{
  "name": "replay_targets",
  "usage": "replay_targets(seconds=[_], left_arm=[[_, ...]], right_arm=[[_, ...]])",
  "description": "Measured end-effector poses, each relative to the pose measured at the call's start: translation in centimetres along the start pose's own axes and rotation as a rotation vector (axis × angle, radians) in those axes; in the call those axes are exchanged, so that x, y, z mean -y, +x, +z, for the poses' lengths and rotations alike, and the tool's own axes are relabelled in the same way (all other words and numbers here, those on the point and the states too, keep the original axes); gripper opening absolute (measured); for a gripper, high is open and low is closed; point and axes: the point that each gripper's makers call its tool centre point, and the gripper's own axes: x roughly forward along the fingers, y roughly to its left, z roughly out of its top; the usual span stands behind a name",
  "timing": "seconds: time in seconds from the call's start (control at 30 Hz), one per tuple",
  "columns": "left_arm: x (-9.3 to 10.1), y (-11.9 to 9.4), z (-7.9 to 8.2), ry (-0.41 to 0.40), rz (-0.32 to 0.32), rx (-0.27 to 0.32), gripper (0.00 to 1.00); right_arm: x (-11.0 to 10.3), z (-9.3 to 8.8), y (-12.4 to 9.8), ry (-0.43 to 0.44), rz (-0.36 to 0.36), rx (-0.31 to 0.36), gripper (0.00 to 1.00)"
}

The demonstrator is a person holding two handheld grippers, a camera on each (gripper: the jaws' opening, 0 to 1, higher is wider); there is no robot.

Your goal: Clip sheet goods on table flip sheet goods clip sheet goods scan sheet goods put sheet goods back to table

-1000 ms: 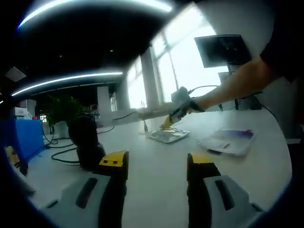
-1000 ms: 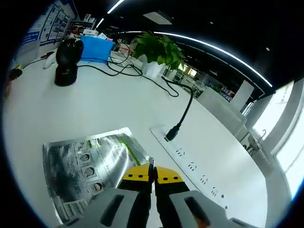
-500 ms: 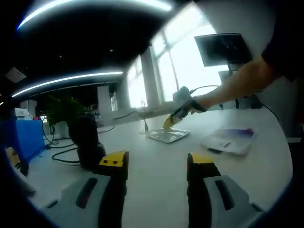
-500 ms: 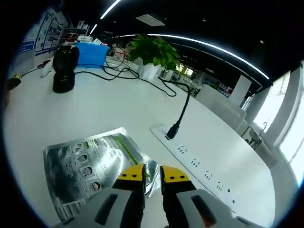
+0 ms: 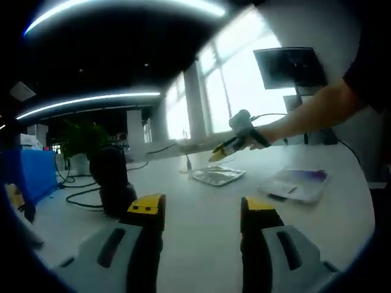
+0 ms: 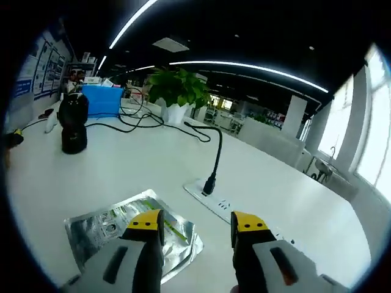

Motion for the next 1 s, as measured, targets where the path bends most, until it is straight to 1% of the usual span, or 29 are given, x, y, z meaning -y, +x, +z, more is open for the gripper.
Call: replay_targets(seconds=[0.07, 0.3, 0.6, 0.67, 0.7, 0.73, 0.8, 0.9, 1.0], left_arm=[[0.0, 0.0, 0.0, 0.003, 0.001, -0.001, 0.43], [-0.2, -0.1, 0.0, -0.012, 0.011, 0.001, 0.43], [-0.3, 0.0, -0.1, -0.009, 0.018, -0.007, 0.44], [-0.3, 0.0, -0.2, -0.013, 0.02, -0.012, 0.44], [-0.3, 0.0, -0.3, -0.017, 0.022, -0.019, 0.44], [-0.4, 0.0, -0.4, -0.021, 0.024, -0.025, 0.44], [-0.5, 0.0, -0.6, -0.029, 0.029, -0.03, 0.45], [-0.4, 0.0, -0.5, -0.032, 0.027, -0.027, 0.46], [-0.2, 0.0, -0.4, -0.027, 0.021, -0.027, 0.45]], right_arm=[[-1.3, 0.7, -1.2, 0.051, 0.005, 0.04, 0.41], [-2.2, 0.8, -4.3, 0.071, 0.001, 0.056, 0.43], [-3.1, 2.9, -8.2, 0.176, -0.035, 0.151, 0.38], [-3.2, 3.0, -8.8, 0.181, -0.034, 0.158, 0.38], [-3.3, 3.1, -9.1, 0.17, -0.036, 0.162, 0.38], [-3.3, 3.1, -9.3, 0.141, -0.036, 0.159, 0.37], [-3.4, 3.1, -9.8, 0.14, -0.034, 0.161, 0.37], [-4.3, 3.1, -11.1, 0.133, -0.021, 0.178, 0.37], [-5.3, 2.9, -12.3, 0.144, -0.006, 0.196, 0.37]])
